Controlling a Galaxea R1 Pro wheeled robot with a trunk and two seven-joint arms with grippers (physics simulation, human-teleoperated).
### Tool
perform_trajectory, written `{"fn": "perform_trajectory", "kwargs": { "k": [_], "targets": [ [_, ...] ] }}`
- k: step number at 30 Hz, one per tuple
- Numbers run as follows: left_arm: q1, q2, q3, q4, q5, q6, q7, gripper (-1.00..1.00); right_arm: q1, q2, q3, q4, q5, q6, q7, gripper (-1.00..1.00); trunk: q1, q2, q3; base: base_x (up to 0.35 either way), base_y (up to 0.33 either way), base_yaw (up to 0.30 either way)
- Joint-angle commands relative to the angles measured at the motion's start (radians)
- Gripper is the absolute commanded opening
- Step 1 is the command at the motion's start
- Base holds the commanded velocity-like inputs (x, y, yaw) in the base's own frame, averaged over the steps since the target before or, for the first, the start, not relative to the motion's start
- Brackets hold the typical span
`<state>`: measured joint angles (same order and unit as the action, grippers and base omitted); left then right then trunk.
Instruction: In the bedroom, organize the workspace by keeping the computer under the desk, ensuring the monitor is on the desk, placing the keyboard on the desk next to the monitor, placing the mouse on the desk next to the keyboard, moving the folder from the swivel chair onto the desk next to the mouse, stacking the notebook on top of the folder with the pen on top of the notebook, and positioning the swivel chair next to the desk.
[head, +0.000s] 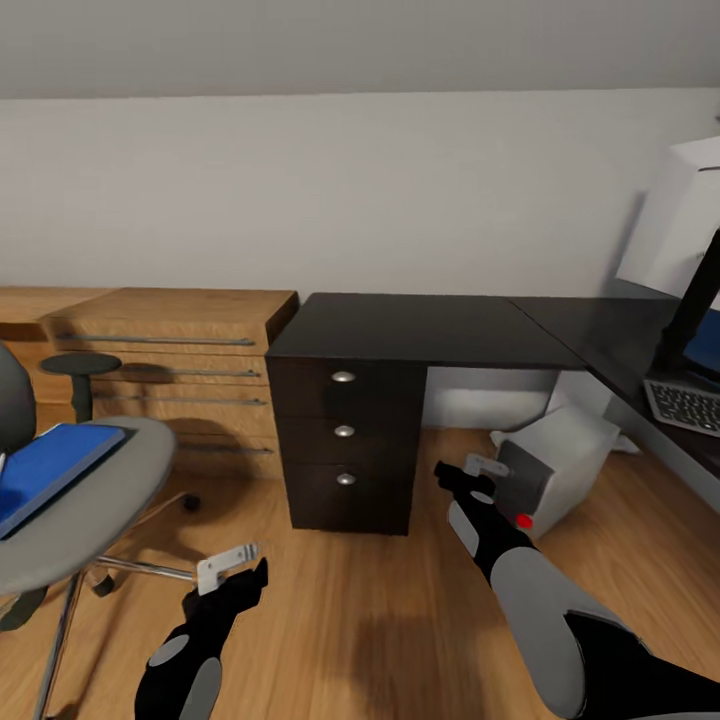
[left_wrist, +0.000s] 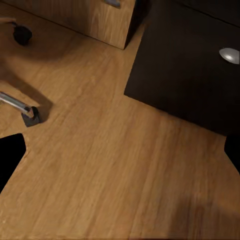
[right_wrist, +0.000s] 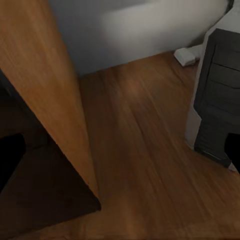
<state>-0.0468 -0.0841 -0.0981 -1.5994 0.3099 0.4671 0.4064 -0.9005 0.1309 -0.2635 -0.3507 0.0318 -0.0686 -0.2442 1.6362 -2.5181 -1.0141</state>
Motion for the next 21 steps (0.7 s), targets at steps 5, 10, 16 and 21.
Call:
{"fn": "perform_trajectory", "kwargs": {
  "k": [5,10,16,21],
  "targets": [
    [-0.001,-0.001,0.003,-0.002,0.002,0.002,0.009,1.00,0.000,0.001,-0.005,0.002,0.003,-0.003,-0.001,1.00,-0.003,0.001,0.019,-0.314,0.000,0.255],
    [-0.001,-0.003,0.000,0.001,0.001,0.002,0.011,1.00,0.009,0.001,-0.005,0.001,0.006,-0.007,0.004,1.00,-0.005,0.002,0.038,-0.339,0.000,0.043],
    [-0.001,-0.003,-0.003,0.003,0.001,0.002,0.009,1.00,0.017,0.002,-0.004,0.000,0.013,-0.014,0.003,1.00,-0.008,0.003,0.061,-0.246,0.000,0.003],
    [-0.001,-0.003,-0.003,0.004,0.001,0.002,0.009,1.00,0.017,0.002,-0.004,-0.002,0.013,-0.015,0.001,1.00,-0.010,0.005,0.080,-0.015,0.000,0.000]
  ]
}}
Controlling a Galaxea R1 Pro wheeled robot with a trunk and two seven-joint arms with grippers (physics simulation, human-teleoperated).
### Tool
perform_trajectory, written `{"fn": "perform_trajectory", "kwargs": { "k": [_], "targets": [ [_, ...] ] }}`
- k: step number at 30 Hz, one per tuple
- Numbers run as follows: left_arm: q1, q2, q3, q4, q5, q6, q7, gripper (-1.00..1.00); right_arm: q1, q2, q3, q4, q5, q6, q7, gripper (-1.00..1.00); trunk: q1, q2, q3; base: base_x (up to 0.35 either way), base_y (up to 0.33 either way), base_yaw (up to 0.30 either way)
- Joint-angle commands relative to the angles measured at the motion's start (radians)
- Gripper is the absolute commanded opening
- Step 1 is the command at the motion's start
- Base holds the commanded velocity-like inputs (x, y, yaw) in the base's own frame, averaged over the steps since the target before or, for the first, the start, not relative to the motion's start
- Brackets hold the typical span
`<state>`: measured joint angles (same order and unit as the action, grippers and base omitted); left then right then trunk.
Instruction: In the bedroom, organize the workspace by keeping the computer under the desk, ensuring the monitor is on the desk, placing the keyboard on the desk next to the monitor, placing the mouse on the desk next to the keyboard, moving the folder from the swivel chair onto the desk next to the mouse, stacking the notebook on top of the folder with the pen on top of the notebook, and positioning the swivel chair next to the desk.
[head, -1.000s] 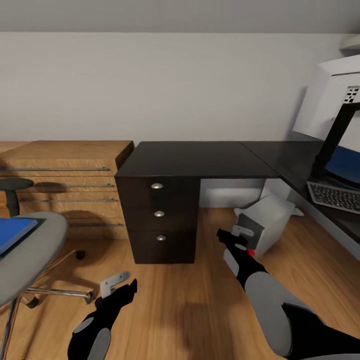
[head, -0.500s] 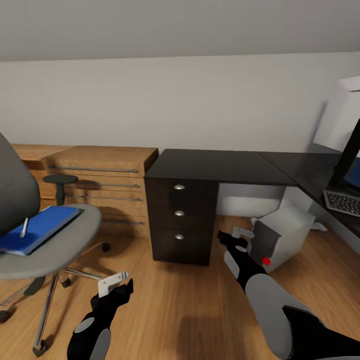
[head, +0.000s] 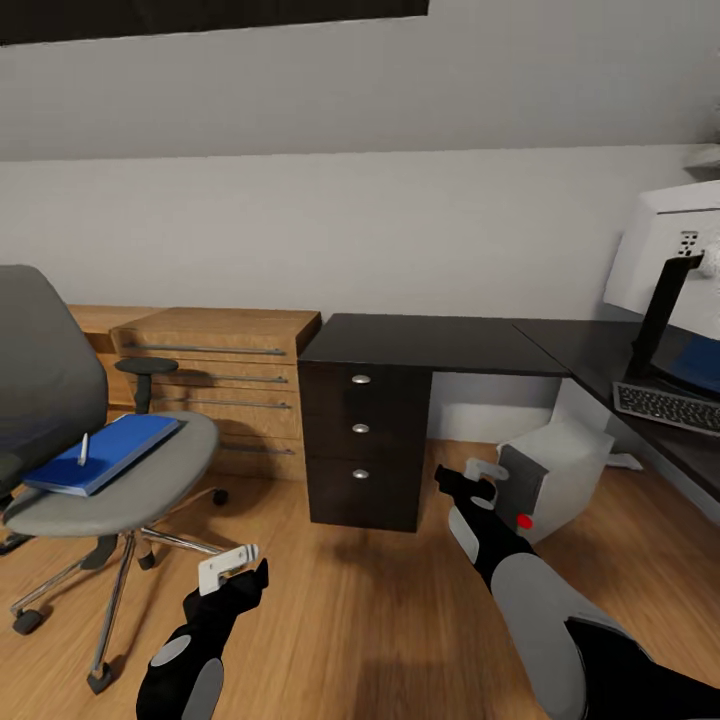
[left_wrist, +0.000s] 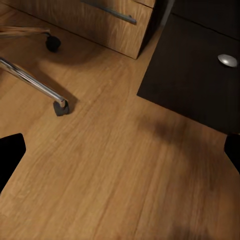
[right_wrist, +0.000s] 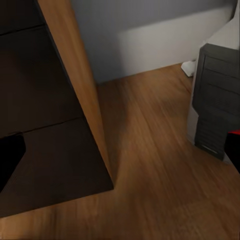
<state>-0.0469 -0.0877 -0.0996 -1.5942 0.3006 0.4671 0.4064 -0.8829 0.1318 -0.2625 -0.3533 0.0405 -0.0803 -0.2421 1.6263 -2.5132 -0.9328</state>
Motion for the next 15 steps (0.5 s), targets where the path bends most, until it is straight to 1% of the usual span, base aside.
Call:
{"fn": "perform_trajectory", "kwargs": {
  "k": [1,4,7,14,15],
  "targets": [
    [-0.001,0.000,-0.001,-0.001,0.011,0.002,0.009,1.00,-0.001,0.001,-0.005,0.000,0.004,-0.004,-0.001,1.00,-0.001,0.000,0.003,-0.005,0.000,0.000],
    [-0.001,0.000,0.000,-0.001,0.010,0.002,0.009,1.00,-0.001,0.000,-0.006,-0.001,0.004,-0.004,-0.002,1.00,-0.002,0.001,0.015,-0.003,0.000,-0.002],
    [-0.001,0.000,0.001,-0.001,0.009,0.002,0.009,1.00,-0.001,0.000,-0.006,0.000,0.004,-0.004,-0.003,1.00,-0.003,0.001,0.028,-0.001,0.000,-0.078],
    [-0.001,0.001,0.000,0.005,0.012,0.003,0.010,1.00,-0.001,0.001,-0.006,0.002,0.004,-0.004,0.001,1.00,-0.006,0.003,0.062,0.000,0.000,-0.193],
    [-0.001,0.002,0.000,0.026,0.011,0.004,0.013,1.00,0.000,0.001,-0.006,0.002,0.004,-0.006,-0.003,1.00,-0.007,0.003,0.066,0.000,0.000,-0.222]
  ]
}}
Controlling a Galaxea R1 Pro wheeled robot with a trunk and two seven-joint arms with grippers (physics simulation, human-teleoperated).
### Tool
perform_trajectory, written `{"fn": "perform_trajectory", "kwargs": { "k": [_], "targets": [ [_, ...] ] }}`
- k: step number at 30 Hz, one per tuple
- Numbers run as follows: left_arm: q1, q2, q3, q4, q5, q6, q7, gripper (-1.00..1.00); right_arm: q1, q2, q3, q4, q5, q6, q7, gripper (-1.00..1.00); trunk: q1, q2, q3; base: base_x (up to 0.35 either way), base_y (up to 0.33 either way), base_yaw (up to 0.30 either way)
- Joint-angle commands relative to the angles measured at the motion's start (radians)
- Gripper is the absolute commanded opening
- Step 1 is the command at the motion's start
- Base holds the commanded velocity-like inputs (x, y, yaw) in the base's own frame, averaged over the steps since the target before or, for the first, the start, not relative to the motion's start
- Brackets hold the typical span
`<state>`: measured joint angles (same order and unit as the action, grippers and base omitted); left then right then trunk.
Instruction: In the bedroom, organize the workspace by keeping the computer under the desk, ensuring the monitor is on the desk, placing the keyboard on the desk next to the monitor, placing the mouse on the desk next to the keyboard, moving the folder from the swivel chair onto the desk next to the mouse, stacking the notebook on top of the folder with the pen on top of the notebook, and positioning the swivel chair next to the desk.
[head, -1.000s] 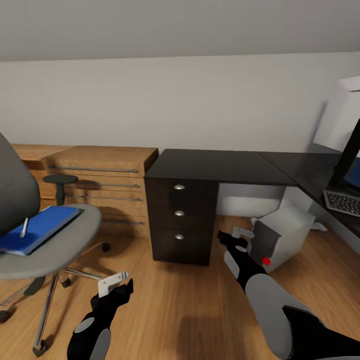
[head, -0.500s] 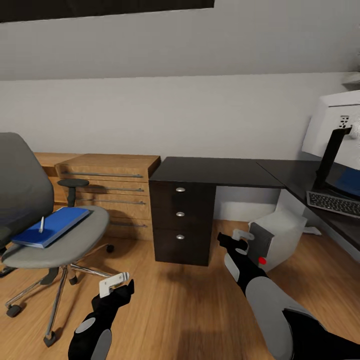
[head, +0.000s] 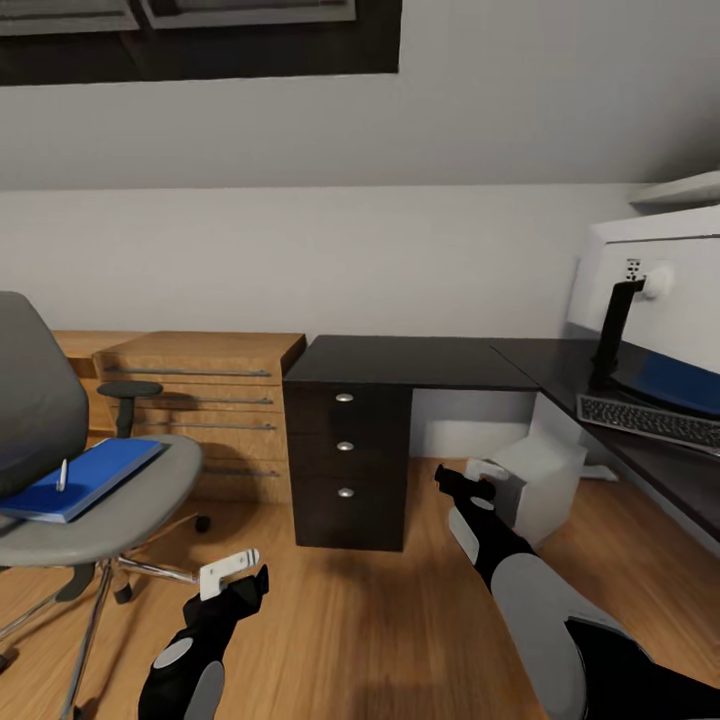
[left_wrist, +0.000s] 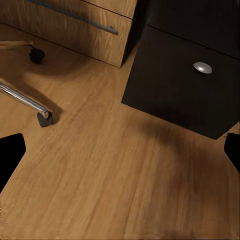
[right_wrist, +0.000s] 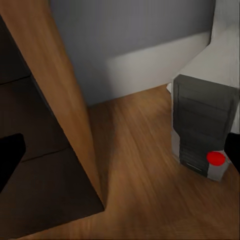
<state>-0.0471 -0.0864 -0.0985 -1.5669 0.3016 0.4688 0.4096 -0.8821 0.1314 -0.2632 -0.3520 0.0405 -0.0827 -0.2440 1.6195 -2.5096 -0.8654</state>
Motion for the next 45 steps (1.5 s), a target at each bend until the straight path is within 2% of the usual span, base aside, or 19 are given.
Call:
{"fn": "perform_trajectory", "kwargs": {
  "k": [1,4,8,11,12,13,14,17,20,21,26,29,34,43,45],
  "targets": [
    [0.000,0.000,-0.001,0.003,0.010,0.002,0.010,1.00,0.000,0.001,-0.005,0.001,0.004,-0.005,-0.001,1.00,-0.001,0.000,0.004,0.000,0.000,-0.222],
    [0.000,0.001,-0.001,0.030,0.011,0.002,0.011,1.00,0.034,0.003,-0.005,0.011,0.005,-0.056,-0.001,1.00,-0.002,0.001,0.019,0.000,0.000,-0.224],
    [0.000,0.003,0.002,0.099,0.009,-0.001,0.011,1.00,0.145,0.005,-0.004,0.025,0.017,-0.193,0.003,1.00,-0.004,0.001,0.039,0.000,0.000,-0.220],
    [0.000,0.004,0.005,0.203,0.010,-0.031,0.010,1.00,0.226,0.006,0.003,0.083,0.064,-0.300,0.005,1.00,-0.005,0.002,0.054,0.000,0.000,-0.196],
    [0.000,0.005,0.005,0.279,0.010,-0.087,0.010,1.00,0.254,0.006,0.006,0.151,0.116,-0.391,0.002,1.00,-0.006,0.002,0.059,0.000,0.000,-0.157],
    [0.000,0.005,0.005,0.315,0.010,-0.123,0.009,1.00,0.263,0.006,0.007,0.197,0.139,-0.442,0.001,1.00,-0.006,0.003,0.064,0.000,0.000,-0.127],
    [0.000,0.005,0.005,0.333,0.010,-0.142,0.009,1.00,0.267,0.006,0.007,0.224,0.149,-0.468,0.001,1.00,-0.006,0.003,0.069,0.000,0.000,-0.111],
    [0.000,0.005,0.004,0.475,0.011,-0.275,0.009,1.00,0.309,0.003,0.008,0.341,0.197,-0.636,0.006,1.00,-0.008,0.004,0.083,0.000,0.000,-0.049],
    [0.000,0.007,0.004,0.552,0.011,-0.366,0.007,1.00,0.372,0.002,0.008,0.359,0.215,-0.698,0.007,1.00,-0.009,0.004,0.098,0.000,0.000,-0.012],
    [0.000,0.016,0.003,0.612,0.010,-0.446,0.006,1.00,0.410,0.001,0.008,0.363,0.245,-0.736,0.007,1.00,-0.010,0.005,0.102,0.000,0.000,-0.004],
    [0.000,0.028,0.001,0.749,0.009,-0.614,0.004,1.00,0.479,-0.004,0.007,0.368,0.283,-0.769,0.006,1.00,-0.012,0.006,0.122,0.000,0.000,-0.001],
    [0.000,0.028,0.000,0.781,0.010,-0.640,0.006,1.00,0.487,-0.003,0.007,0.370,0.286,-0.741,0.006,1.00,-0.013,0.006,0.131,0.000,0.000,0.000],
    [0.000,0.029,-0.001,0.820,0.011,-0.657,0.007,1.00,0.492,-0.004,0.003,0.365,0.283,-0.578,0.008,1.00,-0.015,0.008,0.143,0.000,0.000,0.000],
    [0.000,0.027,0.000,0.851,0.008,-0.660,0.008,1.00,0.492,-0.002,0.000,0.361,0.282,-0.564,0.007,1.00,-0.020,0.010,0.164,0.000,0.000,0.000],
    [0.000,0.027,0.000,0.851,0.009,-0.660,0.008,1.00,0.492,-0.002,0.000,0.361,0.282,-0.565,0.007,1.00,-0.027,0.024,0.167,0.000,0.000,0.000]
  ]
}}
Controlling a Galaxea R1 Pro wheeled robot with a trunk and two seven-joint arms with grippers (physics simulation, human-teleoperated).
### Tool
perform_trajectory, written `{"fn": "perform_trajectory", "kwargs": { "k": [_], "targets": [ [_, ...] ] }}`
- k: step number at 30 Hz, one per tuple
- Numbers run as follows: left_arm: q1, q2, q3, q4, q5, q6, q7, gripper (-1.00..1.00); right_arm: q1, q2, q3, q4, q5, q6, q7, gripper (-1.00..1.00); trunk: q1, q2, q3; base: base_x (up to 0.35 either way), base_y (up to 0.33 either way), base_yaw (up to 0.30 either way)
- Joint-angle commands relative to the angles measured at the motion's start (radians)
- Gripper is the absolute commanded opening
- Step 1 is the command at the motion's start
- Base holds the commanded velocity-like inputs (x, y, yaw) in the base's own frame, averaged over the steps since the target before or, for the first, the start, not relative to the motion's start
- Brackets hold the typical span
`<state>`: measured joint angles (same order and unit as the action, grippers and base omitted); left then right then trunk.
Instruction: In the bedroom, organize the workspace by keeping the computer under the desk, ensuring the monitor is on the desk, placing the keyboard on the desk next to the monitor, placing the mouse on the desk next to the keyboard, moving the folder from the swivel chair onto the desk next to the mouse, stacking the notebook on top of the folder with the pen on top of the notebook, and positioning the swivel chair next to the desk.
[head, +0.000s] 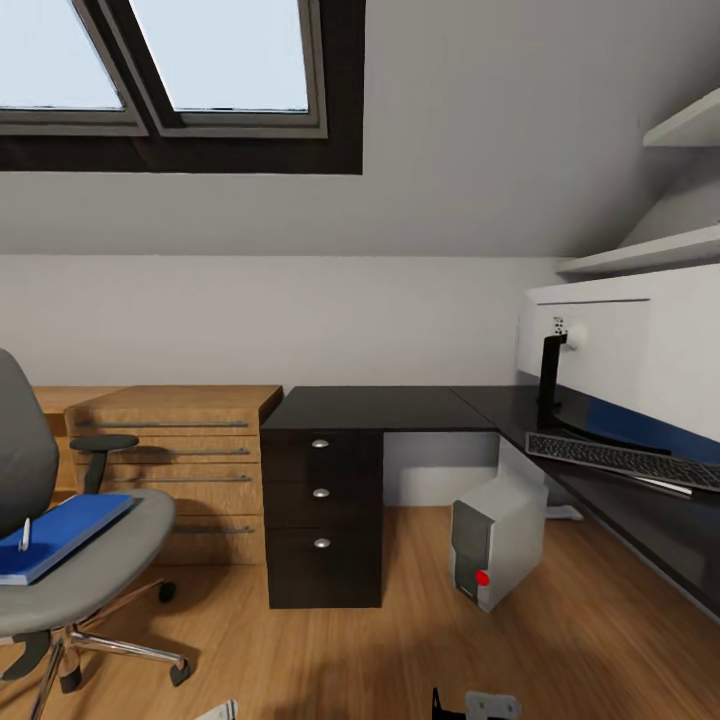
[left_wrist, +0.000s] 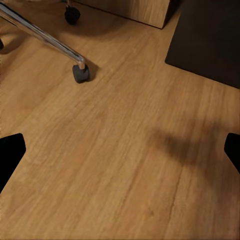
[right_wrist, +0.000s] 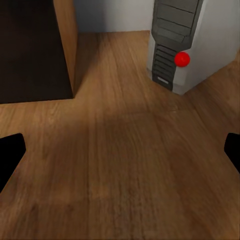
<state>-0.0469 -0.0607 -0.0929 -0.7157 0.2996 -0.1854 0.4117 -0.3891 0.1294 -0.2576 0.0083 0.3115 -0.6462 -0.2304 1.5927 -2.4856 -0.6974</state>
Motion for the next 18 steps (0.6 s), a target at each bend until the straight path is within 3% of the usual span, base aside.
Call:
{"fn": "perform_trajectory", "kwargs": {
  "k": [1,8,18],
  "targets": [
    [-0.001,0.001,-0.005,0.001,0.011,-0.006,0.006,1.00,-0.001,0.000,-0.006,0.001,0.010,-0.002,-0.007,1.00,-0.004,0.007,0.000,0.000,0.000,0.000],
    [-0.001,0.001,-0.005,0.002,0.012,-0.006,0.006,1.00,-0.001,0.002,-0.005,0.001,0.010,-0.003,-0.007,1.00,-0.031,0.056,0.011,0.000,0.000,0.000],
    [-0.001,-0.001,-0.007,0.002,0.012,-0.007,0.004,1.00,0.000,0.002,-0.005,0.004,0.011,-0.003,-0.009,1.00,-0.031,0.056,-0.004,0.000,0.000,0.000]
  ]
}}
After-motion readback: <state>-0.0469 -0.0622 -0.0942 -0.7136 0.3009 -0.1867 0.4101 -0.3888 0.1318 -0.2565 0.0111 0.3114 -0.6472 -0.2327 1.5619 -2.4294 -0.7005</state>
